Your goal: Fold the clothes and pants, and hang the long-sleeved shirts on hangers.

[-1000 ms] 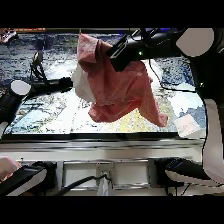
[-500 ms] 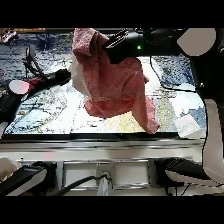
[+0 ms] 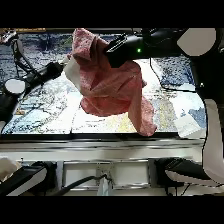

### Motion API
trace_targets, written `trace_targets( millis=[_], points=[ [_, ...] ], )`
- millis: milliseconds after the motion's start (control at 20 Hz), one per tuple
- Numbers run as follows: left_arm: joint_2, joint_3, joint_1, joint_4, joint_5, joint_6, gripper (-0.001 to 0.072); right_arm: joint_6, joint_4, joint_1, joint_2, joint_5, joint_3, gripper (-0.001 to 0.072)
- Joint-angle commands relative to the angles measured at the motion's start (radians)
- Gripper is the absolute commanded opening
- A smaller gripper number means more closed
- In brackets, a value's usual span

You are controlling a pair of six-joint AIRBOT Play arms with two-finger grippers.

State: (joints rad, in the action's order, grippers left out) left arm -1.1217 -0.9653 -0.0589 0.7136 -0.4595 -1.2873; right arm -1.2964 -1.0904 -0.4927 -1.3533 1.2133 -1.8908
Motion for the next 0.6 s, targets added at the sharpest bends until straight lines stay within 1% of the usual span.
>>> trace_targets(
  millis=[0, 50, 150, 250, 300, 400, 550],
  points=[
    [0.000, 0.000, 0.051, 0.019, -0.026, 0.048, 0.0010, 0.005, -0.010, 0.000, 0.001, 0.010, 0.000, 0.0017],
    [0.000, 0.000, 0.063, 0.019, -0.028, 0.062, 0.0010, 0.005, -0.014, 0.000, 0.001, 0.010, 0.000, 0.0017],
    [0.002, 0.000, 0.087, 0.019, -0.032, 0.062, 0.0010, 0.014, -0.044, 0.000, 0.001, 0.022, 0.000, 0.0017],
    [0.008, 0.000, 0.109, 0.019, -0.030, 0.064, 0.0010, 0.049, -0.082, 0.000, 0.001, 0.059, 0.000, 0.0017],
    [0.010, -0.003, 0.119, 0.019, -0.028, 0.078, 0.0010, 0.061, -0.096, 0.000, 0.001, 0.078, 0.000, 0.0017],
    [0.011, -0.011, 0.132, 0.018, -0.023, 0.134, 0.0010, 0.061, -0.104, 0.000, 0.001, 0.090, 0.000, 0.0017],
    [0.032, -0.043, 0.135, 0.018, -0.027, 0.145, 0.0010, 0.061, -0.126, 0.000, 0.000, 0.092, 0.000, 0.0017]
  ],
)
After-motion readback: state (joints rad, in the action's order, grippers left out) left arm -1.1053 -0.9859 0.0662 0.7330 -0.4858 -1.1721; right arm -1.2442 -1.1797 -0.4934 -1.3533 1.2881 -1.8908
